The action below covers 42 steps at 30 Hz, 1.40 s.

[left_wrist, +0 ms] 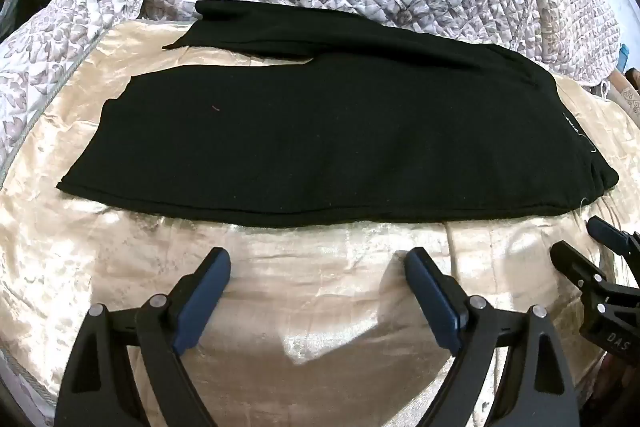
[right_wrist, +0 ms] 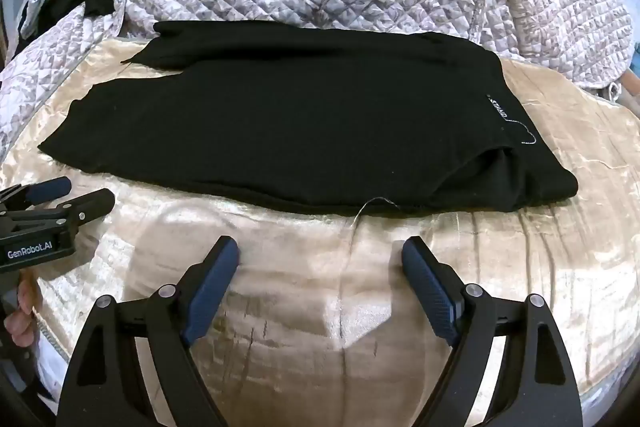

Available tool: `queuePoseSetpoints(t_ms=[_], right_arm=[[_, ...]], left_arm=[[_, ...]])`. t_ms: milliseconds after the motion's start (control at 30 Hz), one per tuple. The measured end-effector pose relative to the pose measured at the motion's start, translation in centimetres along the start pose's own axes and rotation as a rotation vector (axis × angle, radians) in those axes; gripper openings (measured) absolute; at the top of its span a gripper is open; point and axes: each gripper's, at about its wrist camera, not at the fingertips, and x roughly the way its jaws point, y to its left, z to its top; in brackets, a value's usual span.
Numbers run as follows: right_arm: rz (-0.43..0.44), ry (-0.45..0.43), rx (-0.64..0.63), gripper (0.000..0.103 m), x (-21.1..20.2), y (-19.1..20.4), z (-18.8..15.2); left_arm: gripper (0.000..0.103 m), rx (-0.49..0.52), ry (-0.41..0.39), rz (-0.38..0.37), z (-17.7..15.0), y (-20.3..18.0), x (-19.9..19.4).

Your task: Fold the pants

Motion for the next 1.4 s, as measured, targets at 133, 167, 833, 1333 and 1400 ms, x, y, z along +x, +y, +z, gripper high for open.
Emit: queuePoseSetpoints(t_ms=[133, 167, 833, 1333, 1400], right_arm=[[-0.003, 0.000, -0.002, 0.084, 0.02, 0.03, 0.01], [-0.003, 0.000, -0.002, 0.084, 0.02, 0.03, 0.01], [-0.001, -0.001, -0.006, 0.085, 0.03, -0.02, 0.10], [-0.002, -0.002, -0.006, 0.085, 0.07, -0.09, 0.07], [-0.001, 0.000, -0.004, 0.085, 0.03, -0.09, 0.11]], left_arm=[[0.091, 0.003, 0.000, 0.002, -0.01, -0.01, 0.00], [0.091, 0.003, 0.000, 0.001, -0.01, 0.00, 0.01], [0.091, 0.011, 0.002, 0.004, -0.55, -0.49, -0.12], [0.091, 0.012, 0.005, 0.003, -0.48, -0.43, -0.08], [0.092, 0.012, 0.006, 0.002, -0.39, -0.39, -0.06]])
